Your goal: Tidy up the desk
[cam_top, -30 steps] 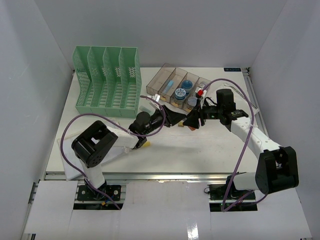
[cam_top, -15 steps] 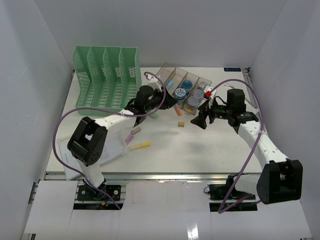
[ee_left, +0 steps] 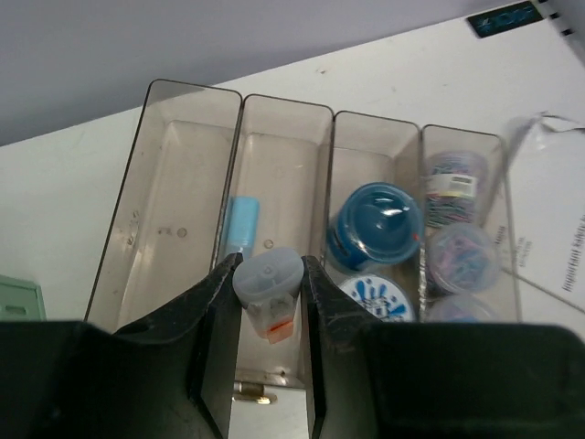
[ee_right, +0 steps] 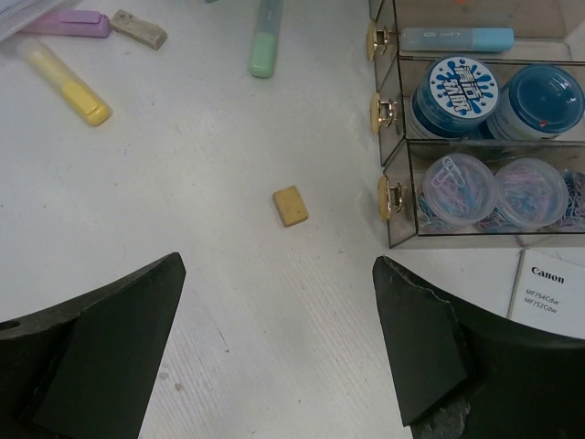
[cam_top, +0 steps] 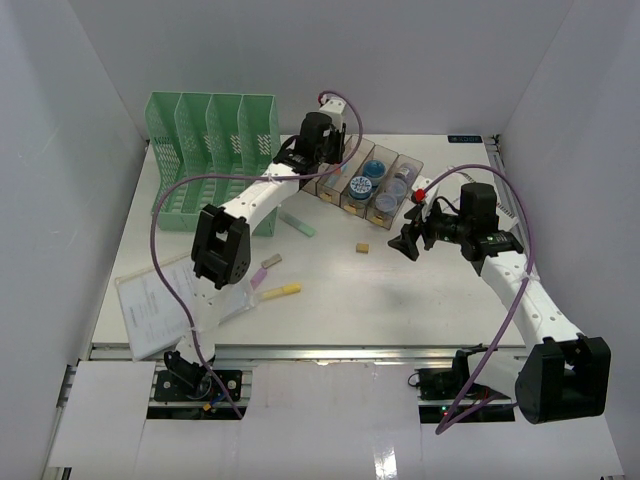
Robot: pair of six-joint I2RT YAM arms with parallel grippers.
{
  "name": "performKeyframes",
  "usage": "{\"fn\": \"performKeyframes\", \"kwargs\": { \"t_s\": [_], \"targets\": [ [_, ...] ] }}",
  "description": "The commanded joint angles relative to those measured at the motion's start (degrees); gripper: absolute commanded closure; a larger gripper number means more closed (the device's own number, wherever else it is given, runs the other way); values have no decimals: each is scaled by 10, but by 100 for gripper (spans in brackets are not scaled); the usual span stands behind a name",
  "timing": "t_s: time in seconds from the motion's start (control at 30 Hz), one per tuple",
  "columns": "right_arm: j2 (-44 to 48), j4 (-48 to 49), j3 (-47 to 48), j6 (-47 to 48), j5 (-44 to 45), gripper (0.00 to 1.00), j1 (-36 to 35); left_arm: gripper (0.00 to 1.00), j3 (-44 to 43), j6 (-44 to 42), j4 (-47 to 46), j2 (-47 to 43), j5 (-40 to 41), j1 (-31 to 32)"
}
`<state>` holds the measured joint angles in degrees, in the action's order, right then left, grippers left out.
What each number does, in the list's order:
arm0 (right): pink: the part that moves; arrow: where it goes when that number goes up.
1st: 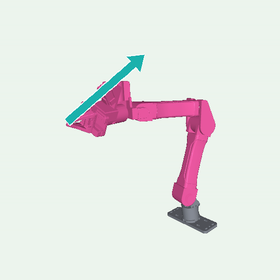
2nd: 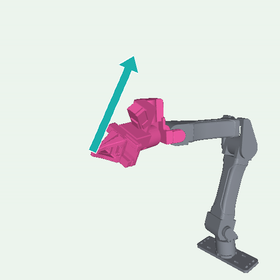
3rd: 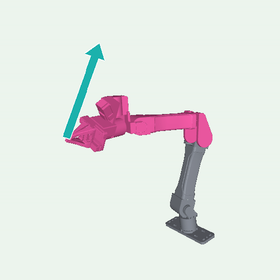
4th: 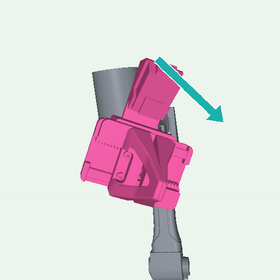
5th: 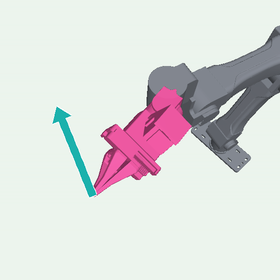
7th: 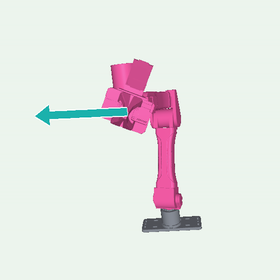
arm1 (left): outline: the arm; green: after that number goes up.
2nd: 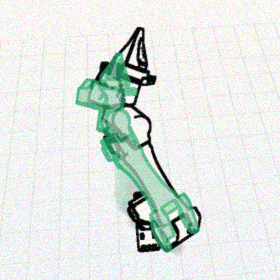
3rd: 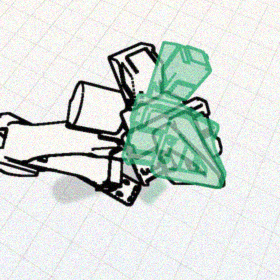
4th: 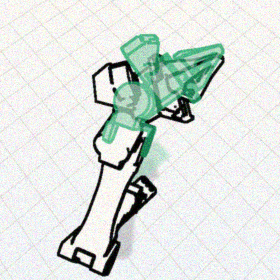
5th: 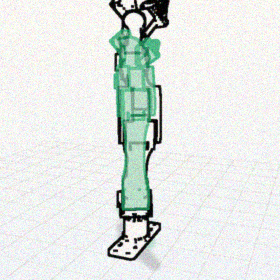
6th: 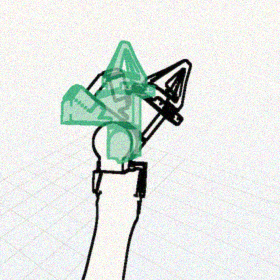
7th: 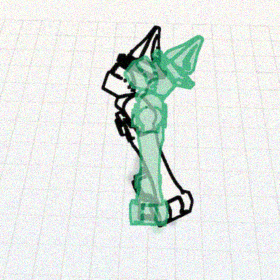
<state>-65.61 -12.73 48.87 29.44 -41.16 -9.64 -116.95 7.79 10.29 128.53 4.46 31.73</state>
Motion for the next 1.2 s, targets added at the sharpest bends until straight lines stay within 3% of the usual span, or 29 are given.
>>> {"fn": "performKeyframes", "kwargs": {
  "t_s": [0.0,0.13,0.27,0.43,0.53,0.7,0.9,1.03,1.17],
  "targets": [
    [13,20,-8,11,8,10,5,85,-78,-45,64,45,33,3],
    [8,22,-10,9,5,10,5,80,-99,-44,65,77,33,3],
    [3,23,-11,13,12,10,5,44,-85,-42,65,81,24,3],
    [-6,21,-13,21,9,10,5,14,-78,-34,66,54,-10,4],
    [-14,10,-14,51,-12,10,5,9,-78,-26,68,26,-33,4],
    [-26,-56,-22,145,-159,10,5,9,-16,-18,70,-65,-72,3],
    [-37,-74,-84,260,-259,10,-10,5,231,-49,54,-255,-100,3],
    [-87,-127,-39,325,-188,9,-113,2,438,-65,9,-453,-81,2],
    [-138,-94,17,290,-98,5,-222,2,615,-39,-9,-631,-68,0]
  ]
}}
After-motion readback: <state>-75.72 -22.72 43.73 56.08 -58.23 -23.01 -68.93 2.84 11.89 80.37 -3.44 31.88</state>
